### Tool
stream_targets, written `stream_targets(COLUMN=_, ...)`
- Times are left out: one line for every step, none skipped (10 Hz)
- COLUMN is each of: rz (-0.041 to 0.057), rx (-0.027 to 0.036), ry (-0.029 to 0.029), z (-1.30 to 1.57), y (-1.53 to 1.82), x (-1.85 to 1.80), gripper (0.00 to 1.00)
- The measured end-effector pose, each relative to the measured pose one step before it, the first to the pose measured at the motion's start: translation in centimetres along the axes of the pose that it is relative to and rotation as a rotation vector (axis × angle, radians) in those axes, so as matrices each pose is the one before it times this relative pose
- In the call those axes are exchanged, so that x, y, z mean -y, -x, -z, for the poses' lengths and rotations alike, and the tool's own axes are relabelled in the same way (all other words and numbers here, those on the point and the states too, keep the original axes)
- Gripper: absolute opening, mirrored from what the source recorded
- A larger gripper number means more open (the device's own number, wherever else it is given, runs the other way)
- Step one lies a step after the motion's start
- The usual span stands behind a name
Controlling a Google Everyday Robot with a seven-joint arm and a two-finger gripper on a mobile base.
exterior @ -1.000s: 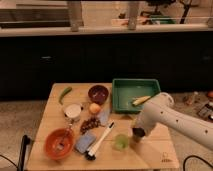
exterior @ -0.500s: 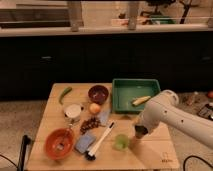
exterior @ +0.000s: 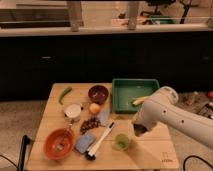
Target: Stack cups into tray
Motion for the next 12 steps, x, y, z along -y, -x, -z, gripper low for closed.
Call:
stream_targets(rz=0.01617, rx=-0.00436, ry=-0.00111, z=0.482, y=0.446, x=0.686, gripper=0.00)
stream_targets(rz=0.02325, rx=-0.00193, ry=-0.00359, z=0.418, y=0.496, x=0.845, gripper=0.00)
stream_targets(rz=0.02024, rx=0.00631, ry=-0.00808, z=0.309, y=0.554, x=0.698, gripper=0.00)
stream_targets(rz=0.01939, rx=0.00098, ry=-0.00274, z=0.123, y=0.351, x=0.369, gripper=0.00)
stream_targets(rz=0.01954, rx=0.00756, ry=-0.00770, z=0.212, y=0.719, x=0.823, gripper=0.00)
stream_targets(rz=0.02036, rx=0.00816, ry=-0.01101, z=0.165, y=0.592, x=0.901, gripper=0.00)
stream_targets(rz=0.00827, rx=0.00064, ry=-0.00559, z=0.137, y=0.279, x=0.095, gripper=0.00)
stream_targets(rz=0.00144, rx=0.00619, ry=-0.00729, z=0.166, y=0.435, x=0.106, gripper=0.00)
stream_targets(rz=0.00794, rx=0.00356, ry=-0.00589, z=0.089, y=0.302, x=0.329, gripper=0.00)
stream_targets(rz=0.00405, rx=0.00438, ry=-0.00489, z=0.076, y=0.275, x=0.260, gripper=0.00)
stream_targets(rz=0.00054, rx=0.00507, ry=-0.00520, z=0.105, y=0.290, x=0.204, gripper=0.00)
stream_targets(rz=0.00054, rx=0.00915, ry=-0.00363, z=-0.035, y=0.279, x=0.163, gripper=0.00)
